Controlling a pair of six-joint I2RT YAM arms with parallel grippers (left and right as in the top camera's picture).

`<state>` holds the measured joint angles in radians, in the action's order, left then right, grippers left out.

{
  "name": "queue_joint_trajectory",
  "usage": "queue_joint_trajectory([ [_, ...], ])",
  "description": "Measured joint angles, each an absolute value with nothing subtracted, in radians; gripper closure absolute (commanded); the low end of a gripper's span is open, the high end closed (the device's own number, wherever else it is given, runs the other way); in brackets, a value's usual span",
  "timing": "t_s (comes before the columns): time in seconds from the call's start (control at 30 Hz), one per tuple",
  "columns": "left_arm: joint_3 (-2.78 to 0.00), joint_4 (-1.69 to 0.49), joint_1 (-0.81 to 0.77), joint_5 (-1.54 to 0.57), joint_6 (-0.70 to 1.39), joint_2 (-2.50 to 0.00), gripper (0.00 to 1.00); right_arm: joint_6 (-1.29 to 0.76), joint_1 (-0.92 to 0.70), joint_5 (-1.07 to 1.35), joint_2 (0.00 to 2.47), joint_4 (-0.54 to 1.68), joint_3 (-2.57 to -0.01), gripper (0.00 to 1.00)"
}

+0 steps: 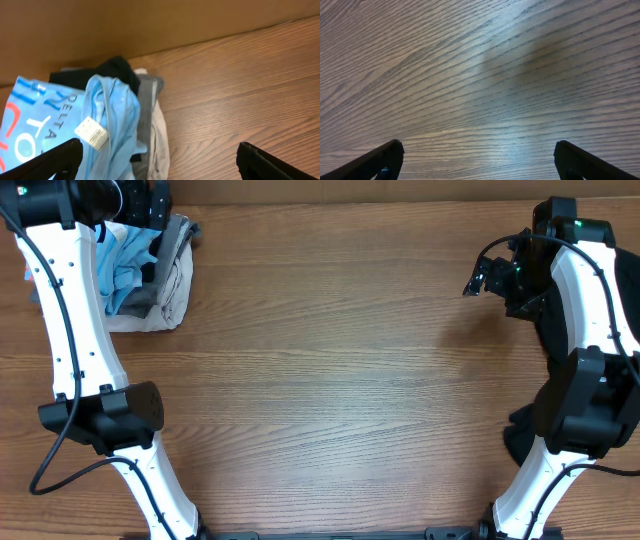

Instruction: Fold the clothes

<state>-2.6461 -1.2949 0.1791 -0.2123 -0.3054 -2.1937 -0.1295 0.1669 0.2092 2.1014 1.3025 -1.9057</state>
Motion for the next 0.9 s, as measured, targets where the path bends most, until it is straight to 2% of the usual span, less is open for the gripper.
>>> queue_joint_trajectory([
  [0.3,-2.643,-1.287,0.178,-0.186,-0.286,-2.199,0.00,-0.057,0.142,0.202,2.073,1.411,-2.007,0.00],
  [0.57,-2.643,-1.287,0.178,-0.182,-0.286,-2.199,0.00,-0.041,0.139,0.202,1.813,1.562,-2.246,0.00],
  [0.73,-2.643,-1.288,0.178,-0.182,-0.286,-2.199,0.00,-0.040,0.139,0.205,1.635,1.645,-2.280,0.00],
  [0.9,-2.643,-1.287,0.178,-0.182,-0.286,-2.199,0.00,-0.040,0.139,0.205,1.600,1.648,-2.282,0.00],
])
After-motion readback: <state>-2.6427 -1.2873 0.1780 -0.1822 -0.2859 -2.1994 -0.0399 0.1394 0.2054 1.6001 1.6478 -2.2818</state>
